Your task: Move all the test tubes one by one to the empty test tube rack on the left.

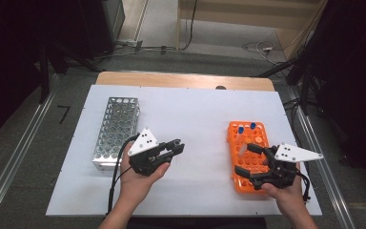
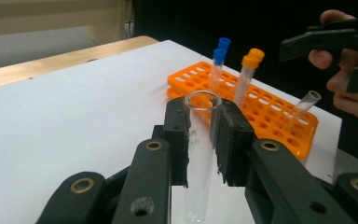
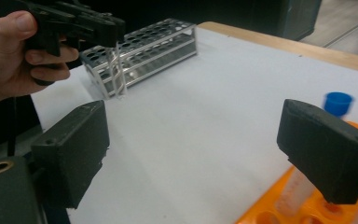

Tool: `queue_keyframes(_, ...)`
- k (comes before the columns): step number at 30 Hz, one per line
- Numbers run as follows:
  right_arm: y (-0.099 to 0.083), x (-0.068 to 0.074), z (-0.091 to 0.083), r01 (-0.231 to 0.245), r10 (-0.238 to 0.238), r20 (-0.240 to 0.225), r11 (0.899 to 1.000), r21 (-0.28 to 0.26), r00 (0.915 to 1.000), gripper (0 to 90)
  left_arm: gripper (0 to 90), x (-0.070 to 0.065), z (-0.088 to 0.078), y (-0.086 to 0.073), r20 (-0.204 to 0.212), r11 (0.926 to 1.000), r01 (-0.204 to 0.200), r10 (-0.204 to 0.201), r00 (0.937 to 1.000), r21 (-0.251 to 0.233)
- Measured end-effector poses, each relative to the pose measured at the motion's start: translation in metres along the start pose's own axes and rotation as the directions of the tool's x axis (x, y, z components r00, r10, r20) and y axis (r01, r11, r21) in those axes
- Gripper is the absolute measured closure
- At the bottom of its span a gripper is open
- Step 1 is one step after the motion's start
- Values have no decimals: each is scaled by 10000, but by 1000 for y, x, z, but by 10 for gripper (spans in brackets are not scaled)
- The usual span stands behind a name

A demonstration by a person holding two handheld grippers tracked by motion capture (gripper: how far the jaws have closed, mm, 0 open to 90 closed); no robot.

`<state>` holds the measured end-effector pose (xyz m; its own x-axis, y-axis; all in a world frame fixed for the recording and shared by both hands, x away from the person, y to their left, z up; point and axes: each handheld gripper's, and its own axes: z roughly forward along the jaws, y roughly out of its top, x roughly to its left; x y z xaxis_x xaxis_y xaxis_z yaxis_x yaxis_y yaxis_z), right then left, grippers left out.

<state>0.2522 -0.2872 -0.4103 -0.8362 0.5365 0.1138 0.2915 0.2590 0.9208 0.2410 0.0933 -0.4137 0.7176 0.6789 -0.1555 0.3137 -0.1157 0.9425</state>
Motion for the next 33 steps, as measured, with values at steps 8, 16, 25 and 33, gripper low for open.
queue_keyframes(8,-3,-16,-14,-49,47,561,10000,28,9984,0,754,22,-15,9,-605,9995,77,-96,9981,-312)
queue_keyframes(16,-11,-35,-23,-358,353,783,9993,50,9963,0,754,47,-30,18,-1267,9982,269,-335,9914,-538)
queue_keyframes(25,-21,-52,-30,-669,689,1067,9975,-221,9919,0,754,79,-37,28,-2019,9959,476,-622,9774,-764)
queue_keyframes(33,-29,-63,-33,-894,907,1403,9959,-151,9859,0,754,108,-39,38,-2669,9932,546,-804,9604,-1027)
